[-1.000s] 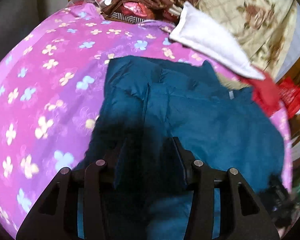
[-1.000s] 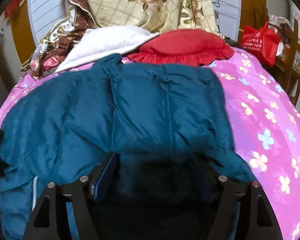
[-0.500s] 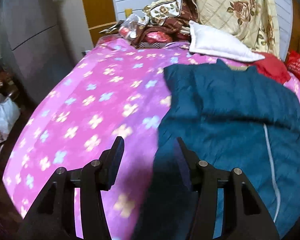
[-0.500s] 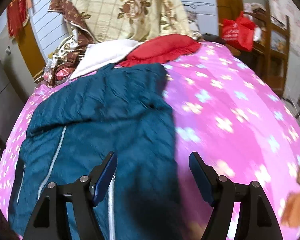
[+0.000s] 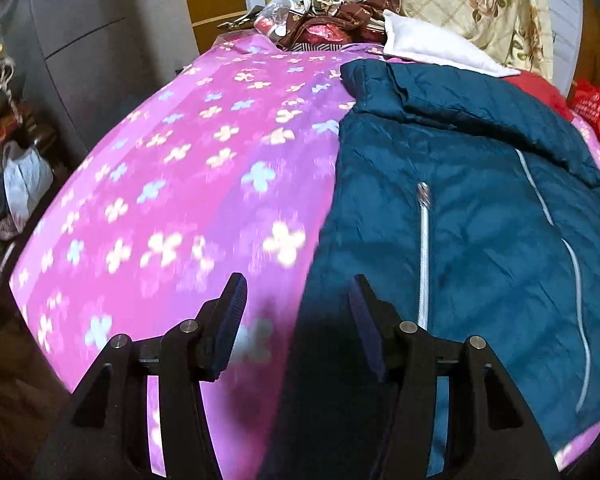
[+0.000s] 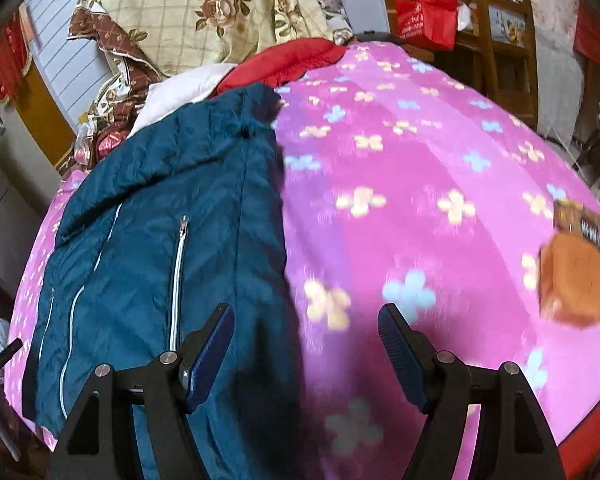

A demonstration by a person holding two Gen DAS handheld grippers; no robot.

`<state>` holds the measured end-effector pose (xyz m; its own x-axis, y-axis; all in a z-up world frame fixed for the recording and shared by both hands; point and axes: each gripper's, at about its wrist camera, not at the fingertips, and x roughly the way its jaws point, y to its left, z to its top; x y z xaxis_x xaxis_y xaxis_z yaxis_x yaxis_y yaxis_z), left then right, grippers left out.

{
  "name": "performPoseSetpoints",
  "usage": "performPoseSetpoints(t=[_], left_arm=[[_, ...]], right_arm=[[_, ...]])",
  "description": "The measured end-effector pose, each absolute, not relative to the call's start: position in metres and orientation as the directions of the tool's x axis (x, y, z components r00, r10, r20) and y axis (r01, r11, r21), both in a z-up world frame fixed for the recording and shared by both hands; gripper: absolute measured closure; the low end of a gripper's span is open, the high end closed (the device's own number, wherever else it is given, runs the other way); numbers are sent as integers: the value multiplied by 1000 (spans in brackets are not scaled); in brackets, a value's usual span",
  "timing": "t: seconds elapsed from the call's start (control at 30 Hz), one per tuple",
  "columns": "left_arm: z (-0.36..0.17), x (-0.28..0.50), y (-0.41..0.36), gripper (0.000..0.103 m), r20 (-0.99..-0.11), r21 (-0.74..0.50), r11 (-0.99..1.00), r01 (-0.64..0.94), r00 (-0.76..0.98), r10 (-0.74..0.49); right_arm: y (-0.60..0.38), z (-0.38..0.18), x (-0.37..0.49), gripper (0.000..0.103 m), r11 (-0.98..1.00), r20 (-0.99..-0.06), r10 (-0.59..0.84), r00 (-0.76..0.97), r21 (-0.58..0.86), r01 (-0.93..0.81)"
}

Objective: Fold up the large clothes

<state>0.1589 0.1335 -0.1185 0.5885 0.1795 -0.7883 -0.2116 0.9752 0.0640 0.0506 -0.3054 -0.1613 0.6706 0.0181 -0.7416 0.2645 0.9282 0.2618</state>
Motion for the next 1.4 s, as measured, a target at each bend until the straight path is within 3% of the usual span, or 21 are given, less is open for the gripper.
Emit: performPoseSetpoints(t=[0.43,0.6,1.4], left_arm=[[-137,150,158,50,-842,-93,962,-255,536,61],[-148,154,162,50,-853,-96,959,-267,518,59],[-144,151,155,50,-841,-55,966,-254,533,93]], right_arm=[[-302,-182,51,31,915,-769,46,638,289,283],[-303,-188,60,31,895,-770,90,632,341,287],[-265,-185,75,30,926,-773,104,625,305,224]])
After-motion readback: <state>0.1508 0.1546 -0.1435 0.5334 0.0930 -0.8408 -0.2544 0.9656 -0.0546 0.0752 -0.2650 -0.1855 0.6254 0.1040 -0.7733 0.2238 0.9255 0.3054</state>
